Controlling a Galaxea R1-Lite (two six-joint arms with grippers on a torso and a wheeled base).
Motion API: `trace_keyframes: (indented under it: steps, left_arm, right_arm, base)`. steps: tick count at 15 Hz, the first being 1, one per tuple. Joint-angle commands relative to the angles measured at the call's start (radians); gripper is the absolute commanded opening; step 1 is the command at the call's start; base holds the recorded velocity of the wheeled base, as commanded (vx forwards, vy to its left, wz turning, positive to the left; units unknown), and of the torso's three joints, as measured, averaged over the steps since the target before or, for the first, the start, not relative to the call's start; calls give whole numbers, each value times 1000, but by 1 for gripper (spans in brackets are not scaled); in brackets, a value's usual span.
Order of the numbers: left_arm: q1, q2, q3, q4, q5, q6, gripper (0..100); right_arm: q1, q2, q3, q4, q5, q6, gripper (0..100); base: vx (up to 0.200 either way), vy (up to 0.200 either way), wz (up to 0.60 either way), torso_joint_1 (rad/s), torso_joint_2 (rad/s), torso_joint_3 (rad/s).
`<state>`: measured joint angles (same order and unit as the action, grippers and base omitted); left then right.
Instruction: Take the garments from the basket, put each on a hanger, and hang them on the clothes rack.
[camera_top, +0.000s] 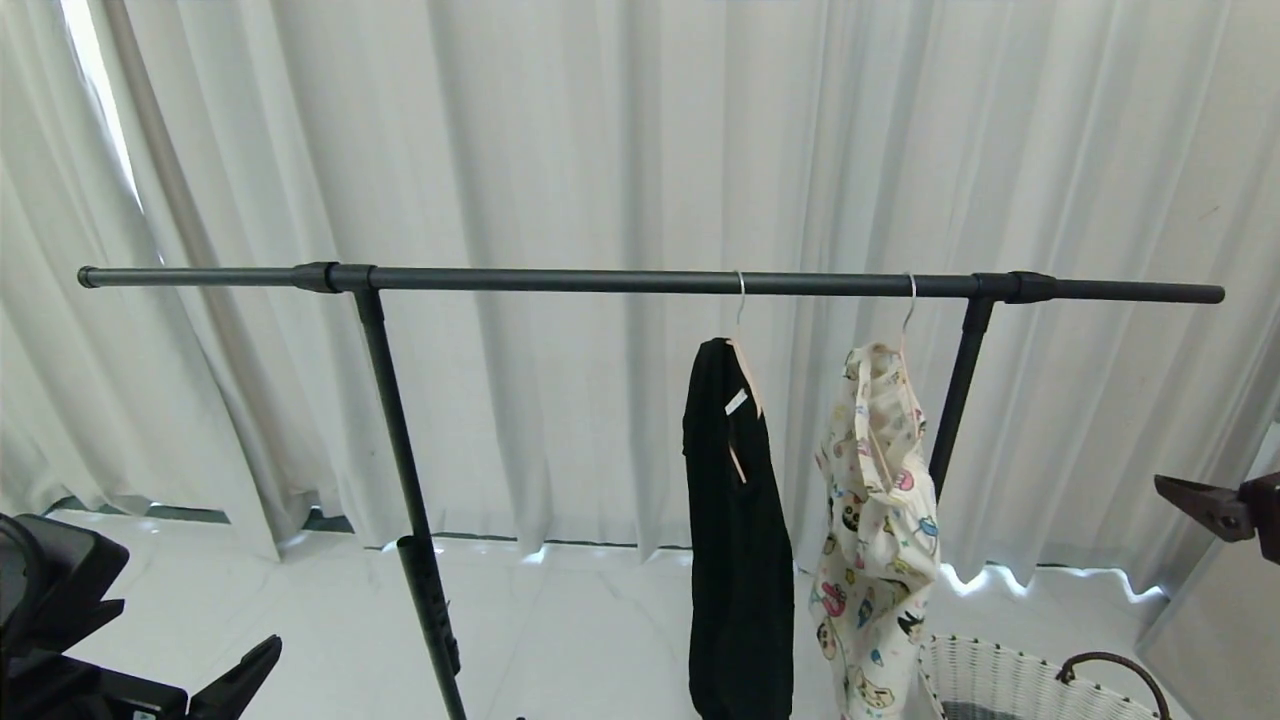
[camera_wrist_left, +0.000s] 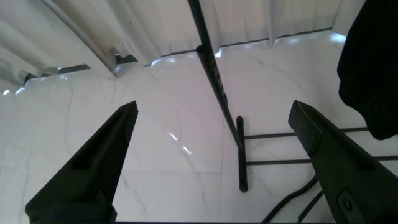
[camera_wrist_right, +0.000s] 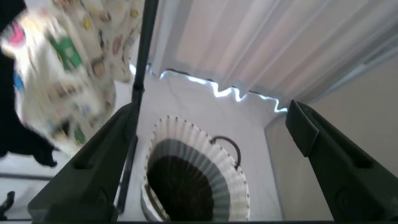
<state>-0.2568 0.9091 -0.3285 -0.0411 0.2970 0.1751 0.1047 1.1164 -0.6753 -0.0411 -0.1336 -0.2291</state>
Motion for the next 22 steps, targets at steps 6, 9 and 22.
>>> trace_keyframes:
  steps: [6,9,22]
  left_arm:
    - [1,-4,26,0,1,-2,100]
    - [13,-1,28,0,1,-2,100]
    - [291,-174,92,0,4,1,100]
  right_arm:
    - [-8,5,59,-66,2,-6,100]
    - [-10,11,91,-132,2,-9,100]
    - [-20,-27,143,-161,2,-53,100]
  base:
    - [-167,0,0,3,2,3]
    - [0,0,0,0,0,0]
    - [0,0,0,-49,115,61]
